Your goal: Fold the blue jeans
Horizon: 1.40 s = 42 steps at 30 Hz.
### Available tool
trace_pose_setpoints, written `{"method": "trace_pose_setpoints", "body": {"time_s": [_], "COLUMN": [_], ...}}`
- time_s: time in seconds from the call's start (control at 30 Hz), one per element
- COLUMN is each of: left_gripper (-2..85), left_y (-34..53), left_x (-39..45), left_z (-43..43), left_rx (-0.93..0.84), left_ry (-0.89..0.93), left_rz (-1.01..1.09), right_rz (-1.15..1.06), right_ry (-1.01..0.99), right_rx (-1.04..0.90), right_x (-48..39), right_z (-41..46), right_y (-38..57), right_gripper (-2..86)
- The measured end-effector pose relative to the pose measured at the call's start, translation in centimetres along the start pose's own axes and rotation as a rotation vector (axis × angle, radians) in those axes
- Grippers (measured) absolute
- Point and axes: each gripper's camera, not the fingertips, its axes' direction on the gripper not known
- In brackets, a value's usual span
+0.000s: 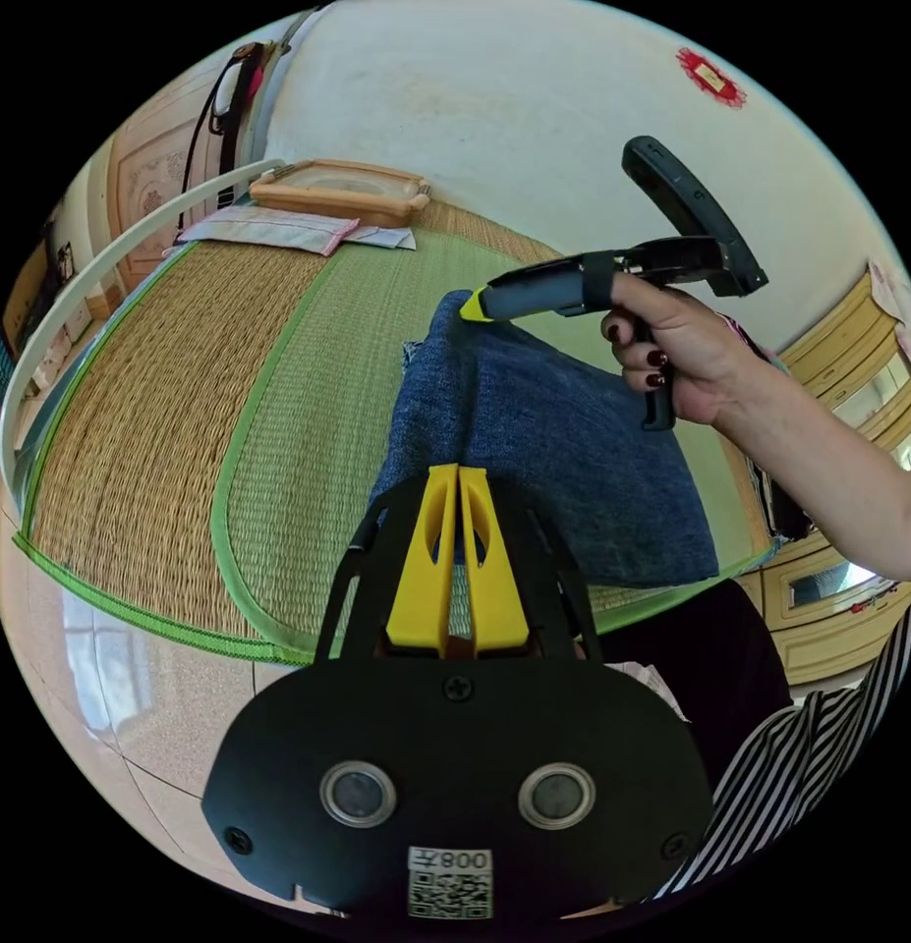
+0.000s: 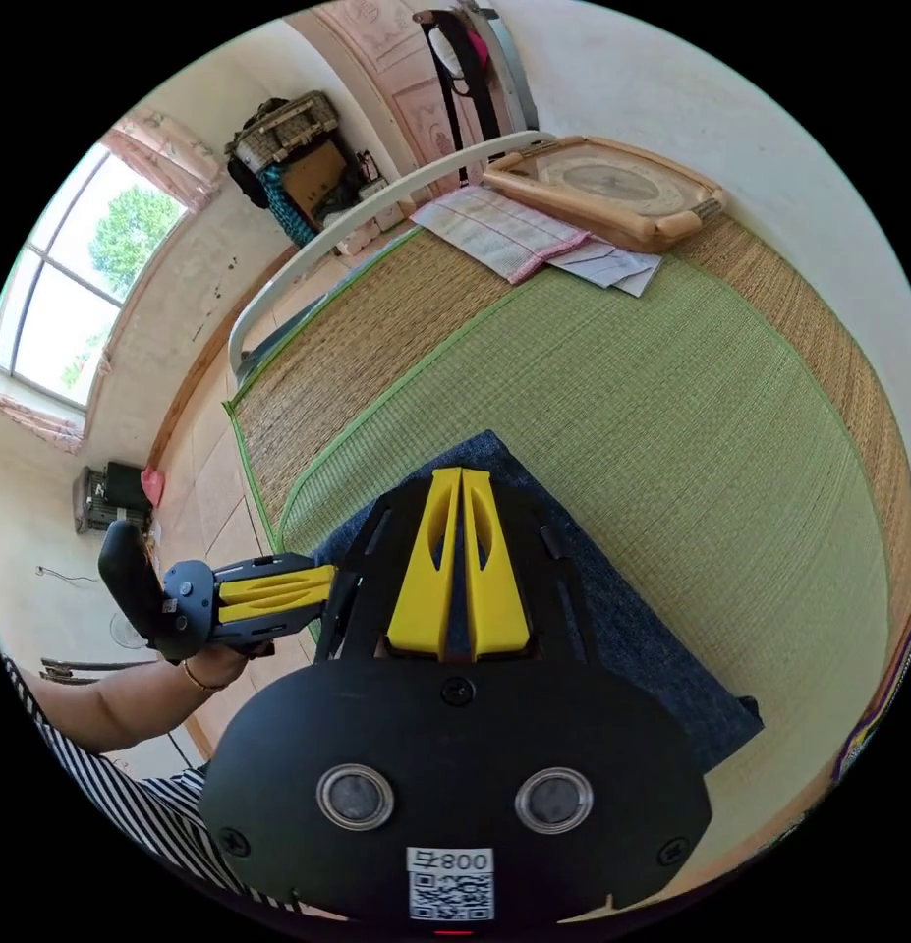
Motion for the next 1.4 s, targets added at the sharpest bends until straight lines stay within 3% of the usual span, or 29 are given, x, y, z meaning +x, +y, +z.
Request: {"method": "trace_pose_setpoints", "body": {"time_s": [0.23,0.47,0.63,0.73,1.03,1.13,1.4], "left_gripper": [0.0,0.0,0.0,0.0,0.1,0.0,0.1], "left_y": [-0.5,-0.1,0.3,0.3,-1.7,-2.1,-2.7], "left_x": [3.6,7.4,9.5,10.2,14.5,14.7,17.0], "left_z": [0.2,-2.1,0.8,1.0,0.1,3.1,4.0], "left_rx": [-0.016,0.062,-0.034,-0.031,-0.004,-0.108,-0.132], "left_ry": [-0.074,0.025,-0.038,-0.014,-0.078,-0.141,-0.164], "left_rz": [0.067,0.063,0.079,0.063,0.06,0.055,0.066], "right_rz": [0.048,0.052,0.081,0.19,0.065,0.092,0.158], "right_ry": [-0.065,-0.22,-0.183,-0.29,-0.232,-0.201,-0.158], "right_rx": [-0.118,0.011,-0.054,-0.006,-0.016,-0.069,-0.117], "right_x": [2.7,5.1,6.5,8.7,7.2,7.5,8.6], "right_z": [3.4,-0.8,0.7,1.0,-3.1,-3.2,-1.1], "right_y": [0.0,6.5,13.3,15.7,26.0,31.8,39.0], "right_gripper": [0.1,0.2,0.1,0.1,0.1,0.1,0.1]}}
